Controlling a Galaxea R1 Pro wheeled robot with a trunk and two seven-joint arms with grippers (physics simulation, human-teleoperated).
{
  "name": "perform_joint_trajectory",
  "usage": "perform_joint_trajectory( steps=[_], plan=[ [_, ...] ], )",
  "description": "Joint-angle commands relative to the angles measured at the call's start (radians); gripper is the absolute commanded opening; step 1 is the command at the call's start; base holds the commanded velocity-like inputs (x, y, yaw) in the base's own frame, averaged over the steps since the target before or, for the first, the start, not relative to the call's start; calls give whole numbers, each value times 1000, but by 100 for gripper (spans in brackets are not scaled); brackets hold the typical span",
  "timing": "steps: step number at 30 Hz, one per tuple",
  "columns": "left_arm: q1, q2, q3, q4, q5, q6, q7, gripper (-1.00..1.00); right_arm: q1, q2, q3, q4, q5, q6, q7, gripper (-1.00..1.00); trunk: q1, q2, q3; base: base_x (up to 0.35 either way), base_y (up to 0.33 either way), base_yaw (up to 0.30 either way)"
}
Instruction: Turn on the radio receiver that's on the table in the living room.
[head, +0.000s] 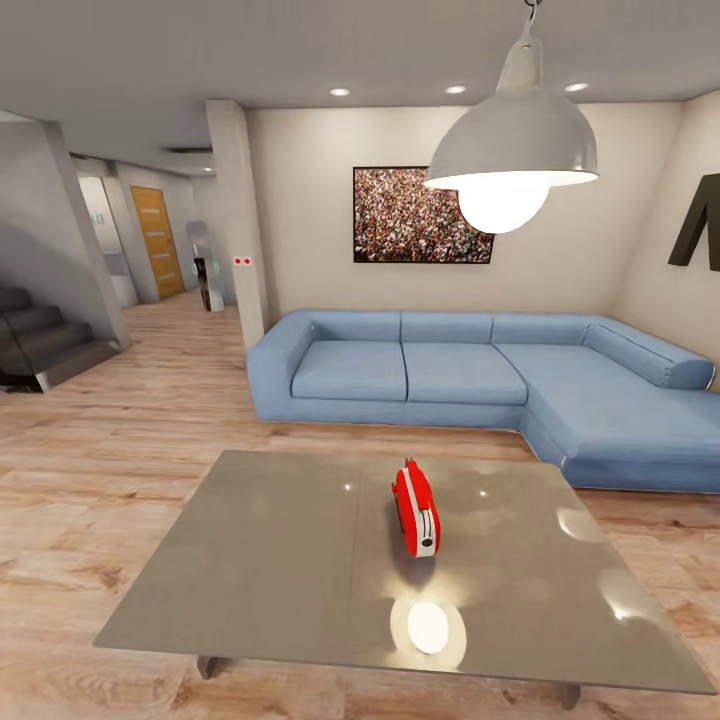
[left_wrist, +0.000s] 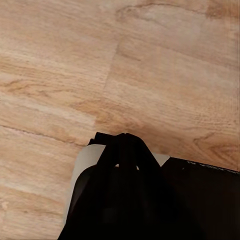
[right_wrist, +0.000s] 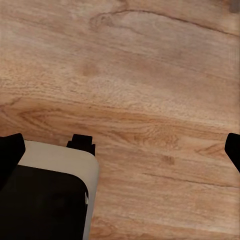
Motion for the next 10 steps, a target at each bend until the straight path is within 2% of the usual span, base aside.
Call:
perform_joint_trajectory(
  steps=[1, 10],
  plan=[
    [0, -1, 0, 0, 0, 0, 0, -100, 0, 0, 0, 0, 0, 0, 0, 100, 0, 0, 0, 0, 0, 0],
    [0, -1, 0, 0, 0, 0, 0, -100, 0, 0, 0, 0, 0, 0, 0, 100, 0, 0, 0, 0, 0, 0]
  ],
)
